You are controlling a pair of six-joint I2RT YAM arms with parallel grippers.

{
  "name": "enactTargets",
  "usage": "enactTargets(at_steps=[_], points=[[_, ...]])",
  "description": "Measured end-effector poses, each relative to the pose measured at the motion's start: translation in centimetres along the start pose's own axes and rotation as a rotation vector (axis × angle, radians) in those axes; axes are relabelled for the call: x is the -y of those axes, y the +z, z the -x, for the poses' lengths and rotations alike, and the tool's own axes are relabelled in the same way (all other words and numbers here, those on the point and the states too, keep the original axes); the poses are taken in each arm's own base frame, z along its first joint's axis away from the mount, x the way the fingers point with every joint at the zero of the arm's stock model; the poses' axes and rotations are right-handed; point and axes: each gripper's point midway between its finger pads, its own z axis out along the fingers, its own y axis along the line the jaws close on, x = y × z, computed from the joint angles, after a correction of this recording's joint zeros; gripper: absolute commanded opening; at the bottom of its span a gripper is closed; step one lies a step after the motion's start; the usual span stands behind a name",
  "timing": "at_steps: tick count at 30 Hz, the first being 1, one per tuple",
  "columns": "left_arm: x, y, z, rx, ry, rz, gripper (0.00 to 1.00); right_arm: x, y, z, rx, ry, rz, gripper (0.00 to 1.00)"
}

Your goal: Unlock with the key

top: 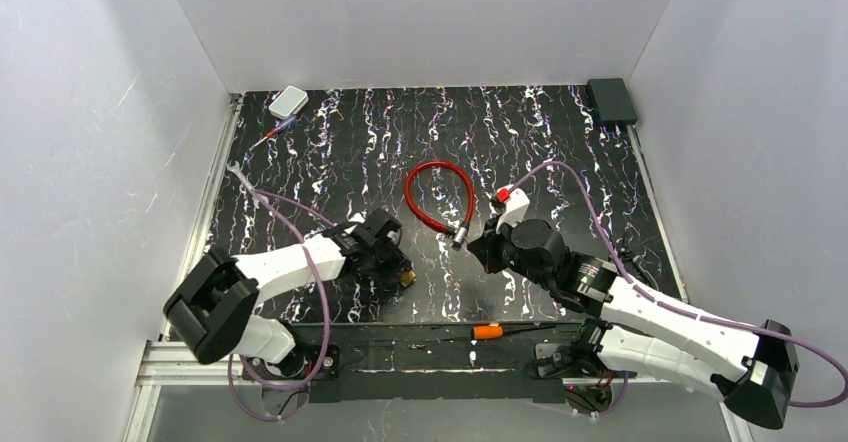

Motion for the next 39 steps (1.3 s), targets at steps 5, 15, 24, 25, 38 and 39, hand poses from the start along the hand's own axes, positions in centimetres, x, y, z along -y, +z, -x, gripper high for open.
enactTargets(at_steps=[5,15,24,25,38,39], points=[[0.7,-2.5,1.9,0.025,-0.065,-0.141,0.0,-2.5,0.2,0.0,-0.041,0.053,0.107,0.01],[3.5,-8.7,4.5,0.047,-0.125,-0.444,0.0,-7.8,1.5,-0.5,-0.178,0.183,0.271,0.01],[4.3,-11.1,4.6,0.016,-0.123,-0.567,0.0,-10.9,2.2,-0.8,-0.254,0.252,0.32,0.01],[4.4,-11.1,4.6,0.011,-0.123,-0.573,0.0,-11.2,2.2,-1.0,-0.261,0.258,0.323,0.01],[4.1,-11.6,3.5,-0.054,-0.143,-0.6,0.0,-13.7,3.5,-2.7,-0.3,0.23,0.299,0.01],[4.0,-11.6,3.5,-0.059,-0.148,-0.596,0.0,-13.7,3.6,-2.6,-0.295,0.228,0.295,0.01]])
